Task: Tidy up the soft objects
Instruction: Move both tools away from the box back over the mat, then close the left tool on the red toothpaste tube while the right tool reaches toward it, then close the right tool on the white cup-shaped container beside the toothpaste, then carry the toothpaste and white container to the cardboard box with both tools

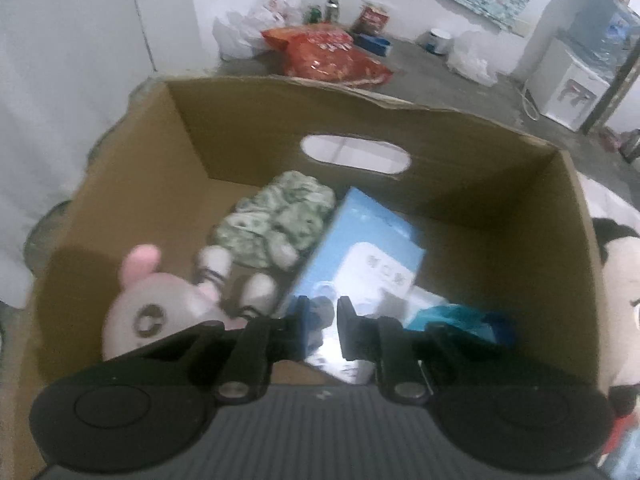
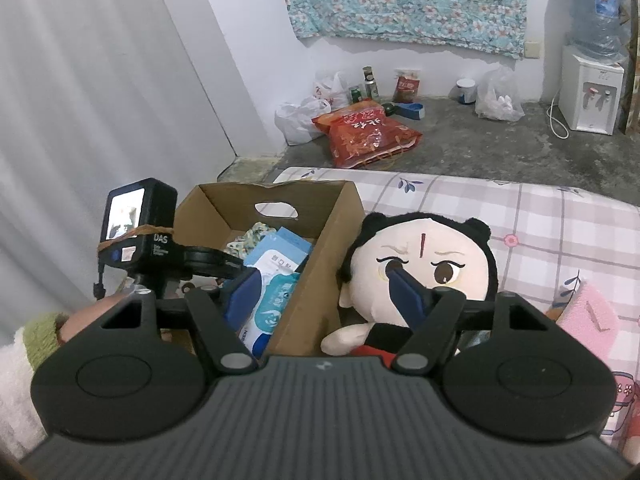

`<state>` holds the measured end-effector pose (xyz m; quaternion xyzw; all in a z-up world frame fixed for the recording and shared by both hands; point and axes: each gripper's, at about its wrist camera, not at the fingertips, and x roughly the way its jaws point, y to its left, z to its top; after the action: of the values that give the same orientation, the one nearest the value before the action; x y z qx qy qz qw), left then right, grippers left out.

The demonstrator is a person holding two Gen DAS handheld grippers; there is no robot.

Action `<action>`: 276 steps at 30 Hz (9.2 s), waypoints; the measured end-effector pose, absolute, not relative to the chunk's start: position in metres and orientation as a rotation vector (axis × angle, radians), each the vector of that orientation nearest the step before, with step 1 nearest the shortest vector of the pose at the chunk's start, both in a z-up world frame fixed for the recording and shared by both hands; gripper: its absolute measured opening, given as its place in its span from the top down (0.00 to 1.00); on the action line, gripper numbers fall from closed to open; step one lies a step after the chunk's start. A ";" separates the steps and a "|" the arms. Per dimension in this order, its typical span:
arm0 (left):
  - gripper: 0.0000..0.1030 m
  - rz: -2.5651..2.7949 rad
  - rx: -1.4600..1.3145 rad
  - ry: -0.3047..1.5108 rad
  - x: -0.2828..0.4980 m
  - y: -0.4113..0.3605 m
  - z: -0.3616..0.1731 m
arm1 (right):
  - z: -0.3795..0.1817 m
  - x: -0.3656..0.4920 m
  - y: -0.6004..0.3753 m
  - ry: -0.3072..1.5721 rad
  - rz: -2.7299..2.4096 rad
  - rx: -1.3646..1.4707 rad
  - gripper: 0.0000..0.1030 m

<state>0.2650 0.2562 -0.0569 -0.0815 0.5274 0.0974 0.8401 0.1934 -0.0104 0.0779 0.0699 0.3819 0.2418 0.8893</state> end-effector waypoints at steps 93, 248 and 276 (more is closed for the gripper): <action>0.37 -0.373 0.200 0.997 0.059 -0.046 -0.093 | -0.107 0.126 -0.217 1.147 0.168 -0.015 0.71; 0.73 -0.366 -0.204 0.824 -0.008 0.065 0.045 | 0.042 0.037 -0.201 0.949 0.336 0.272 0.42; 0.73 0.146 -0.170 1.116 0.090 0.293 -0.002 | 0.032 0.188 0.113 1.206 0.751 0.139 0.42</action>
<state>0.0904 0.2932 -0.0021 -0.0805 0.5283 0.0693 0.8424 0.1877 0.1130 0.0316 0.0636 0.5530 0.3445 0.7560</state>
